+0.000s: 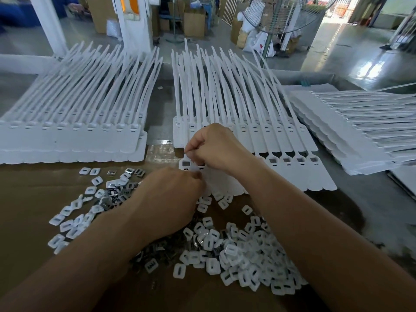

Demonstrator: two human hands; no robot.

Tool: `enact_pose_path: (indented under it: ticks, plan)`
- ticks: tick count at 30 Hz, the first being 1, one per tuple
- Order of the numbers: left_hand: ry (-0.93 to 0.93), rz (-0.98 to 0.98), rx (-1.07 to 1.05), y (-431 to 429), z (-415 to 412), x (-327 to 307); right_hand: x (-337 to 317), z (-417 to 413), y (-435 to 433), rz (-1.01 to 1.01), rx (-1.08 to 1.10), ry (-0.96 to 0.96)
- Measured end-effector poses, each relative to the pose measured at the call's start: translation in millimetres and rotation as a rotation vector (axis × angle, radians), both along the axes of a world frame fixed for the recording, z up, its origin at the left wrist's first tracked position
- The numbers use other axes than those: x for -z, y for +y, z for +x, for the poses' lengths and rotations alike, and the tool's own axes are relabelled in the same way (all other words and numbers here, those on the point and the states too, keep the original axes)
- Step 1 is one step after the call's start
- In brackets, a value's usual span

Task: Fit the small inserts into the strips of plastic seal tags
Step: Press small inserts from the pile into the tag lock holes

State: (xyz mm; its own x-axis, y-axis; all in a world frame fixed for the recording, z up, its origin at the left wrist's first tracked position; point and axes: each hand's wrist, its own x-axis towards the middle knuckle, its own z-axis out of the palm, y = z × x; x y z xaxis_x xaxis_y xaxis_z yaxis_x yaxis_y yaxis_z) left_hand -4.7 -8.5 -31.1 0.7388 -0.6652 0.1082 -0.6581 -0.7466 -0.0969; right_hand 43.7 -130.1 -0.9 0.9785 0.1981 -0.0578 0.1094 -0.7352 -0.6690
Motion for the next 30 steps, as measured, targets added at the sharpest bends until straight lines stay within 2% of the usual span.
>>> enact_pose_path:
  ticks: [24,30]
  plan:
    - [0.002,0.010,0.005,-2.9,0.1,-0.2,6.5,-1.0,-2.3,-0.042,-0.069,-0.083]
    - [-0.010,-0.017,-0.004,-2.1,0.8,3.2,11.2,-2.2,2.2,-0.111,-0.081,-0.085]
